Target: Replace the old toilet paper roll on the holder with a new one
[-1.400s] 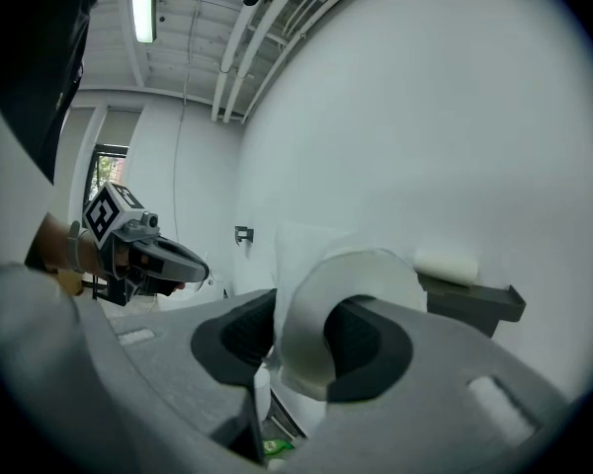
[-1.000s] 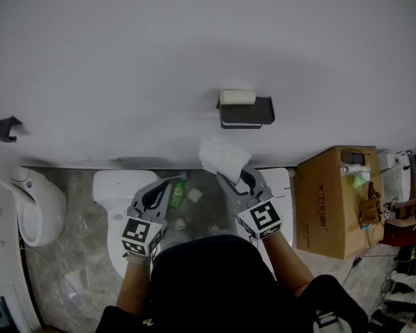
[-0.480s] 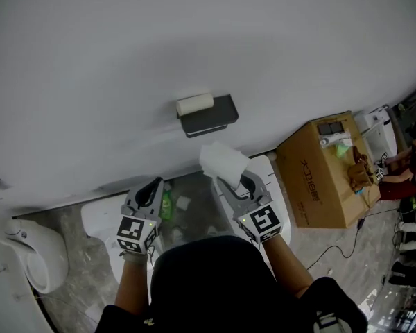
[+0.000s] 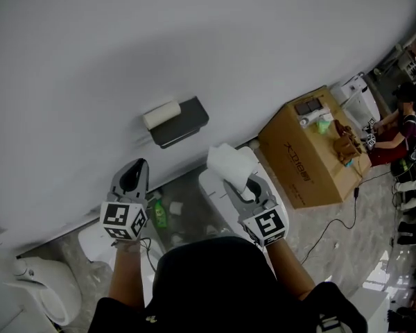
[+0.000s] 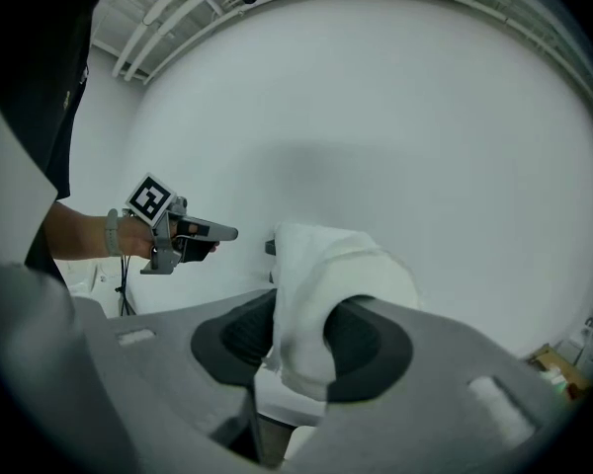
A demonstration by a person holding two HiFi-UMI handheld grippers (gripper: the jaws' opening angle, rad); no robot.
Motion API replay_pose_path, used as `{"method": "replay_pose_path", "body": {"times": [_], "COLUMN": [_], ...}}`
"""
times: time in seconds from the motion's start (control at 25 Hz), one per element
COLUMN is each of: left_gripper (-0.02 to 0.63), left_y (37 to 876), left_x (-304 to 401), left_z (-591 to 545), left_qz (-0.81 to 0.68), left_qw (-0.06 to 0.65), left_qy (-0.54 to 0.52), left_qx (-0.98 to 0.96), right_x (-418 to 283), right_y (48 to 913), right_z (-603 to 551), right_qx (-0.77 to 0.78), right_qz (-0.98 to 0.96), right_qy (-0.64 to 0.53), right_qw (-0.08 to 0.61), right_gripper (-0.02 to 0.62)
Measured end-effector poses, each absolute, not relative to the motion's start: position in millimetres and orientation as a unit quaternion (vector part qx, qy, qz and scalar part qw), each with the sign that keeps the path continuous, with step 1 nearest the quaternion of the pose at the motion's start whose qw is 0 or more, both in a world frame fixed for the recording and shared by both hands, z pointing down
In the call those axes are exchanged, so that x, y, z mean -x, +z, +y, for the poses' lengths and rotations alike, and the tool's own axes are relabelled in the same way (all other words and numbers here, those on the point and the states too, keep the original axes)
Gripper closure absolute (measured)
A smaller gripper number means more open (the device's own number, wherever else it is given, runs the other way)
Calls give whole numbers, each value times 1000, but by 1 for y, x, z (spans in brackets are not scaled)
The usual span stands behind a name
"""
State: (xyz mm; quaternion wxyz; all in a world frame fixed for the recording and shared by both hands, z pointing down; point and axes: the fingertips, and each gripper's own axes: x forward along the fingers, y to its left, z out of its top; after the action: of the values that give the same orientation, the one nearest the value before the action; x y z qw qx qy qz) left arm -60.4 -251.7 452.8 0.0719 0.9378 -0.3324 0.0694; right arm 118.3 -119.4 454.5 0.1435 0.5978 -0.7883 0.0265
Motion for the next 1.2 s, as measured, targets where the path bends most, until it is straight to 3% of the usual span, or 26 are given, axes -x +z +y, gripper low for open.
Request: {"method": "replay_pose_path", "body": {"times": [0.24,0.84,1.2], "left_gripper": [491,485,529], "left_y": [442,451,446], "left_x": [34,-11,-12], "left_z": [-288,-330,-323], "left_qz": [-317,-304,-286], "left_qw": [61,33,19], "left_qy": [73,122,110], "left_qx": [-944,-944,-952], "right_x": [-146,-174,-177], "right_y": [453,454,458], "right_z": [-104,-68,-60], "right_qx": [-637,-697,-703], "right_qz": [-754,-698,-692], "right_qy": [29,42,45], "right_qw": [155,159,158], "right_gripper": [460,460,460]}}
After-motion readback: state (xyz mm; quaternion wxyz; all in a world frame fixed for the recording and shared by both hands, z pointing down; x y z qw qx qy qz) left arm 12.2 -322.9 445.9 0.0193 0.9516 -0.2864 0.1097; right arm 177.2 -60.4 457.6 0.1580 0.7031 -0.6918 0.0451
